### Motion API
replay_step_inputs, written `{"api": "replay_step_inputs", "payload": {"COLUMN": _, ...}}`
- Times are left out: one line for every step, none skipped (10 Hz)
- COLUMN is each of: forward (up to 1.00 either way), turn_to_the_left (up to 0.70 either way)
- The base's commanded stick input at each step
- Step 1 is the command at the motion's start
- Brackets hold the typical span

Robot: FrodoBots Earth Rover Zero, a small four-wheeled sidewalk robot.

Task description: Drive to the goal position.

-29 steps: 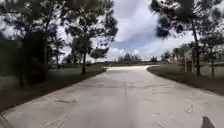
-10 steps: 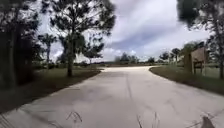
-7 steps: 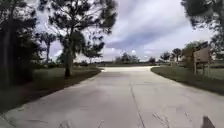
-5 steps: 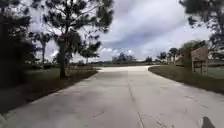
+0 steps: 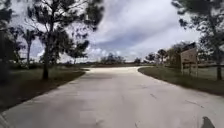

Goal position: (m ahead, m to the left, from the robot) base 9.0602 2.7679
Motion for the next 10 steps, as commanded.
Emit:
{"api": "replay_step_inputs", "payload": {"forward": 0.85, "turn_to_the_left": 0.0}}
{"api": "replay_step_inputs", "payload": {"forward": 0.85, "turn_to_the_left": 0.0}}
{"api": "replay_step_inputs", "payload": {"forward": 0.85, "turn_to_the_left": 0.0}}
{"api": "replay_step_inputs", "payload": {"forward": 0.85, "turn_to_the_left": 0.0}}
{"api": "replay_step_inputs", "payload": {"forward": 0.85, "turn_to_the_left": 0.0}}
{"api": "replay_step_inputs", "payload": {"forward": 0.85, "turn_to_the_left": 0.0}}
{"api": "replay_step_inputs", "payload": {"forward": 0.85, "turn_to_the_left": 0.0}}
{"api": "replay_step_inputs", "payload": {"forward": 0.85, "turn_to_the_left": 0.0}}
{"api": "replay_step_inputs", "payload": {"forward": 0.85, "turn_to_the_left": 0.0}}
{"api": "replay_step_inputs", "payload": {"forward": 0.85, "turn_to_the_left": 0.0}}
